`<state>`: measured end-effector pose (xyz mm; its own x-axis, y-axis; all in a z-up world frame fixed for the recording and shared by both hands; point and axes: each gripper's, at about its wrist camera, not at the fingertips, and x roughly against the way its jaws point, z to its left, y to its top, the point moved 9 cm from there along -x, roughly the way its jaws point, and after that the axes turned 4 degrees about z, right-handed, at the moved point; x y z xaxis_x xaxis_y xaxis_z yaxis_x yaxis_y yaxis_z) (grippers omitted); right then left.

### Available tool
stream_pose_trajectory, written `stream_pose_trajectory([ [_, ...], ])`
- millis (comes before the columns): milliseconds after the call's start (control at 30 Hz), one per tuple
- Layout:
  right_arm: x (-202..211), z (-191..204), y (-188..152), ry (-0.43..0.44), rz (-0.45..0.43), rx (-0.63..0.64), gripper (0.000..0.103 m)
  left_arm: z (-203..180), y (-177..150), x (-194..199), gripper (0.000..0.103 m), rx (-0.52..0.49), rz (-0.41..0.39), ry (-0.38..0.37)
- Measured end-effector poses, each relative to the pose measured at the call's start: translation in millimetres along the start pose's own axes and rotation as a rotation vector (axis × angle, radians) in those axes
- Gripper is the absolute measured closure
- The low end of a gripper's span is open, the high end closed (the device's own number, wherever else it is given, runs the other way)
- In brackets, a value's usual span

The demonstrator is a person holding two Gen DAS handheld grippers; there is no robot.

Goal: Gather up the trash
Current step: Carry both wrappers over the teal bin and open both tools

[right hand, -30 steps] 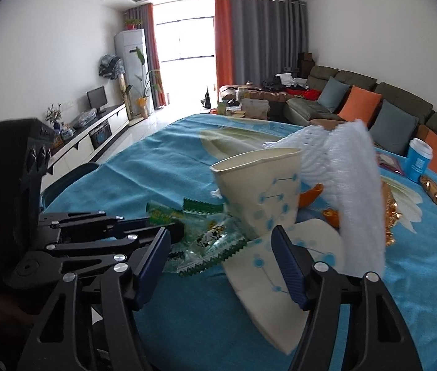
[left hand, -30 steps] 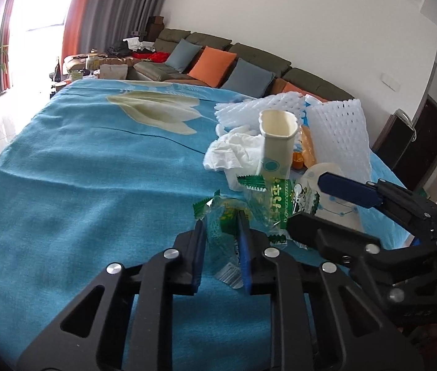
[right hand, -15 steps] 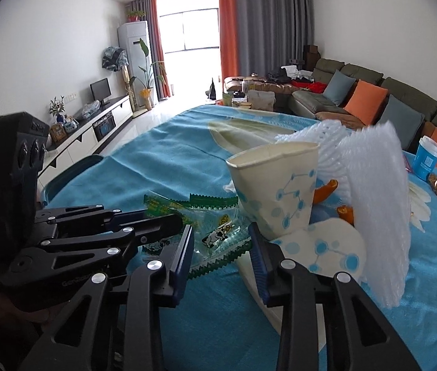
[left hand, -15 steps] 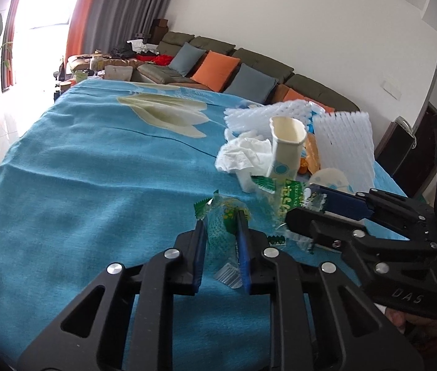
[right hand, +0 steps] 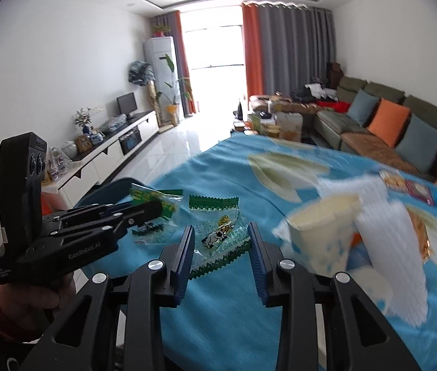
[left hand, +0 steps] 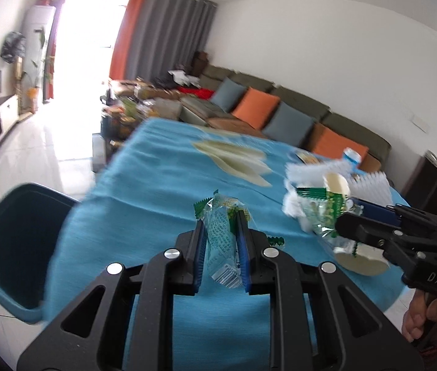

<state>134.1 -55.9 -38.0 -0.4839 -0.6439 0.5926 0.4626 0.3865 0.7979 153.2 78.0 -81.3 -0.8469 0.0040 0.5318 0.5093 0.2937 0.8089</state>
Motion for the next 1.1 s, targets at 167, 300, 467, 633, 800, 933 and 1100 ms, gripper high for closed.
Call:
stream_pose_trajectory([
  [167, -9, 21, 24, 0.046, -0.038, 0.039, 0.07, 36, 16, 31, 0.084, 0.021, -0.071, 0.088],
  [300, -24, 47, 43, 0.102, -0.05, 0.085, 0.07, 72, 22, 60, 0.084, 0.045, -0.112, 0.176],
  [467, -48, 82, 61, 0.173, -0.039, 0.136, 0.07, 114, 25, 90, 0.084, 0.087, -0.148, 0.259],
  [633, -78, 118, 73, 0.238, 0.002, 0.173, 0.07, 151, 26, 116, 0.084, 0.123, -0.171, 0.333],
  [800, -107, 146, 77, 0.293, 0.058, 0.195, 0.07, 180, 21, 134, 0.084, 0.149, -0.169, 0.389],
  [933, -131, 162, 78, 0.313, 0.117, 0.216, 0.07, 203, 11, 135, 0.084, 0.177, -0.138, 0.412],
  [1100, -163, 183, 69, 0.327, 0.203, 0.24, 0.07, 224, -6, 114, 0.084, 0.198, -0.072, 0.428],
])
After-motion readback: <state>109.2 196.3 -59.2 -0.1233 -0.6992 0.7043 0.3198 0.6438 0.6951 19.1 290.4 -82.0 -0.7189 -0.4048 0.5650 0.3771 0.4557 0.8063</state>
